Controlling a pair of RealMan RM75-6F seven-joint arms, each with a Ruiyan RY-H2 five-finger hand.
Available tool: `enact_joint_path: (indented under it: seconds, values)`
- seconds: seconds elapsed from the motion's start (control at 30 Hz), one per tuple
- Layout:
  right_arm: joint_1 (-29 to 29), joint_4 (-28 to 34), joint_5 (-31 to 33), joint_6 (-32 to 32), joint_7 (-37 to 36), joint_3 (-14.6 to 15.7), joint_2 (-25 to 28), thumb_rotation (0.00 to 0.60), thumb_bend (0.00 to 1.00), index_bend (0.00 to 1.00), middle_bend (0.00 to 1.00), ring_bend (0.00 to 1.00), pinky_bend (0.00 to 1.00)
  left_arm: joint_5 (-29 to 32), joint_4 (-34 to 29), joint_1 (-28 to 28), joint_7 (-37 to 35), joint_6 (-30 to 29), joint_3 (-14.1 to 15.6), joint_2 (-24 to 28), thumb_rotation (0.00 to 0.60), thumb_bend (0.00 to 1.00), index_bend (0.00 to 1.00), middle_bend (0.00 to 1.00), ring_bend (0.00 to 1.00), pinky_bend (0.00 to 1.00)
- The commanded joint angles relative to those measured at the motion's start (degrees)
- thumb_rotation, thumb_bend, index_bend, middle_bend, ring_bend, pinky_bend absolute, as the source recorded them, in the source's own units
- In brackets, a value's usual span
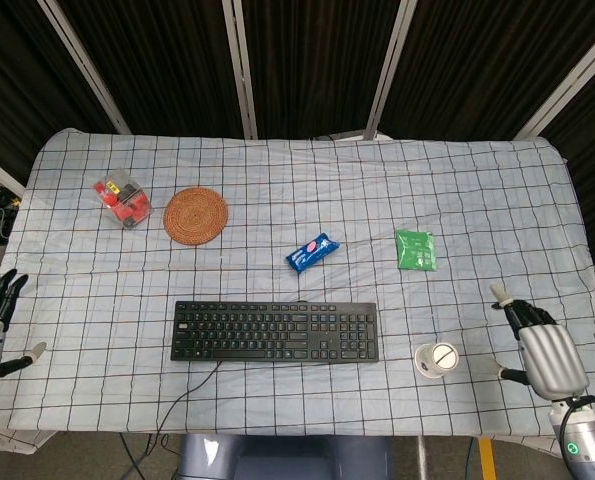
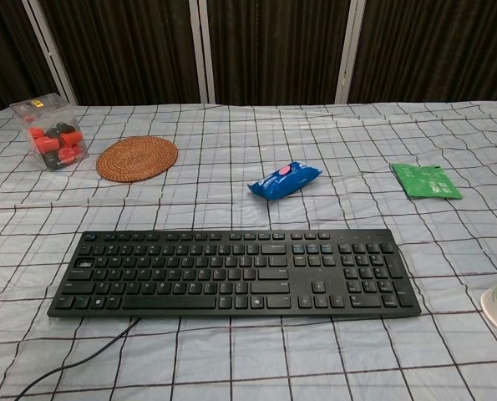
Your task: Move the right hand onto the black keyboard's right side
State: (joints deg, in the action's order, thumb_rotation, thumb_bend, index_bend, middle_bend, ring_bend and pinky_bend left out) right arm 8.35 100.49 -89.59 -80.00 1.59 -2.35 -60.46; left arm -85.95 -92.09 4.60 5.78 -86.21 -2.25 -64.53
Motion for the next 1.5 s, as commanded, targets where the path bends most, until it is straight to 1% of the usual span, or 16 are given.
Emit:
enact_joint_path:
  seconds: [0.03,0.13,0.2,0.23,0.27,0.37,0.47,0.63,0.77,0.87,1.13,1.3,1.5]
  values:
    - [5.29,11.79,4.12,10.89,-0.12,-0.67,7.07,0.6,0.27,0.05,0.75,0.69,0.65,-0.09,0.12,0.11,0.1,0.03,-0.05,-0.13,0.6,0.13,0.0,0.0,0.0,0.0]
    - [8.42,15.99,6.66,16.22,3.74,-1.23,9.11,0.6,0.36,0.06,0.82,0.77,0.68,-0.01,0.16,0.22,0.11,0.18,-0.12,-0.24,0.6,0.12,0.0,0.0,0.0,0.0]
    - [11.03,19.02,9.46,20.34,7.9,-1.61,9.69,0.6,0.39,0.06,0.83,0.79,0.7,0.11,0.21,0.31,-0.01,0.34,-0.19,-0.26,0.6,0.12,0.0,0.0,0.0,0.0]
    - [13.12,21.27,11.83,23.79,10.64,-1.63,9.55,0.6,0.41,0.07,0.84,0.8,0.7,0.16,0.28,0.37,-0.18,0.39,-0.27,-0.29,0.6,0.12,0.0,0.0,0.0,0.0]
    - [14.24,22.51,14.01,25.25,12.38,-1.82,9.37,0.6,0.43,0.07,0.84,0.81,0.71,0.17,0.34,0.39,-0.31,0.42,-0.28,-0.28,0.6,0.13,0.0,0.0,0.0,0.0]
    - [17.08,25.1,19.81,27.58,17.71,-2.1,8.3,0.6,0.48,0.07,0.86,0.83,0.72,0.23,0.52,0.45,-0.67,0.49,-0.34,-0.27,0.6,0.12,0.0,0.0,0.0,0.0]
    - [20.73,27.21,26.95,28.67,24.67,-1.98,5.92,0.6,0.51,0.08,0.87,0.85,0.73,0.49,0.64,0.49,-1.2,0.7,-0.41,-0.15,0.6,0.13,0.0,0.0,0.0,0.0]
    - [25.92,29.12,37.68,25.5,33.61,-2.04,0.65,0.6,0.53,0.09,0.89,0.87,0.75,0.34,0.76,0.51,-1.58,0.61,-0.41,-0.08,0.6,0.12,0.0,0.0,0.0,0.0]
    - [28.7,28.96,43.93,22.01,37.15,-2.08,-3.52,0.6,0.53,0.09,0.89,0.87,0.75,0.33,0.71,0.43,-1.68,0.45,-0.41,-0.07,0.6,0.12,0.0,0.0,0.0,0.0]
    - [30.09,28.08,47.04,19.48,39.17,-1.53,-6.62,0.6,0.53,0.09,0.89,0.87,0.75,0.34,0.76,0.35,-2.02,0.27,-0.46,-0.06,0.6,0.12,0.0,0.0,0.0,0.0]
    - [31.99,24.91,52.1,14.65,42.51,0.36,-13.69,0.6,0.53,0.1,0.89,0.87,0.75,0.34,0.8,0.31,-2.08,0.05,-0.55,-0.15,0.6,0.13,0.0,0.0,0.0,0.0]
    - [32.6,23.42,54.14,13.33,42.5,0.56,-15.83,0.6,0.53,0.11,0.89,0.87,0.75,0.39,0.82,0.34,-2.09,0.15,-0.54,-0.19,0.6,0.13,0.0,0.0,0.0,0.0]
    - [32.48,21.89,54.36,11.42,41.77,0.83,-18.4,0.6,0.53,0.11,0.89,0.87,0.75,0.74,0.78,0.5,-1.91,0.46,-0.7,-0.3,0.6,0.12,0.0,0.0,0.0,0.0]
